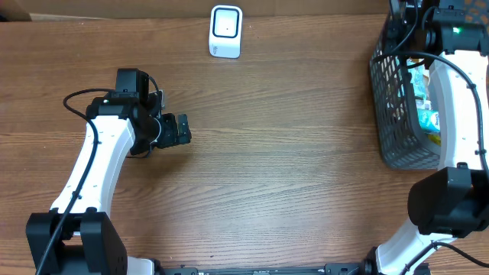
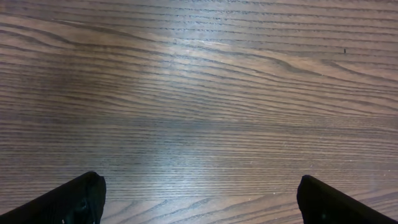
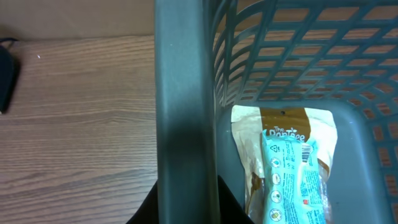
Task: Scan the item barcode
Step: 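Reach into the basket with the right gripper and grasp the yellow bottle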
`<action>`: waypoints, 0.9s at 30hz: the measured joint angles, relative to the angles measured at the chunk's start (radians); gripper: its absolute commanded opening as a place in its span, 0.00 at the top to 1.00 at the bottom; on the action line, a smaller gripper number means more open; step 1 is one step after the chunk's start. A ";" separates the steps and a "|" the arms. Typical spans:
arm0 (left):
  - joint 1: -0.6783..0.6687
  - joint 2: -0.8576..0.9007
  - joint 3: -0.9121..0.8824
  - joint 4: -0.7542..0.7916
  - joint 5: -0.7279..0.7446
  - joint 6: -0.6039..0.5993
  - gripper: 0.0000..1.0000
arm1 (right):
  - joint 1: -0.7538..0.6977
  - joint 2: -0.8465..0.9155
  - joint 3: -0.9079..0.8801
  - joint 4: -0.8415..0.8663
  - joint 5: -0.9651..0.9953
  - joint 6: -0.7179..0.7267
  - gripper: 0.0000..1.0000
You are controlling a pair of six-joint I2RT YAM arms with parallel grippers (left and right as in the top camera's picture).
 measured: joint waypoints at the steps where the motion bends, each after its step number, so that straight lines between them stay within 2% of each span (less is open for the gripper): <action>1: 0.000 0.000 0.000 0.000 0.000 0.000 0.00 | 0.000 0.000 0.000 0.003 -0.002 0.016 0.58; 5: 0.000 0.000 0.000 0.000 0.000 0.000 0.00 | 0.003 0.000 0.050 -0.017 -0.032 0.055 0.27; 8: 0.000 0.000 0.000 0.000 0.000 0.000 0.00 | 0.003 0.000 0.126 -0.066 -0.043 0.063 0.19; 14: 0.000 0.000 0.000 0.000 0.000 0.000 0.00 | -0.013 -0.004 0.364 -0.244 0.043 0.066 0.11; 18: 0.000 0.000 0.000 0.000 0.000 0.000 0.00 | -0.094 -0.023 0.469 -0.407 0.087 0.032 0.10; 22: 0.000 0.000 0.000 0.000 0.000 0.000 0.00 | -0.223 -0.039 0.481 -0.544 0.111 0.006 0.12; 27: 0.000 0.000 0.000 0.000 0.000 0.000 0.00 | -0.352 -0.030 0.446 -0.609 0.126 -0.009 0.13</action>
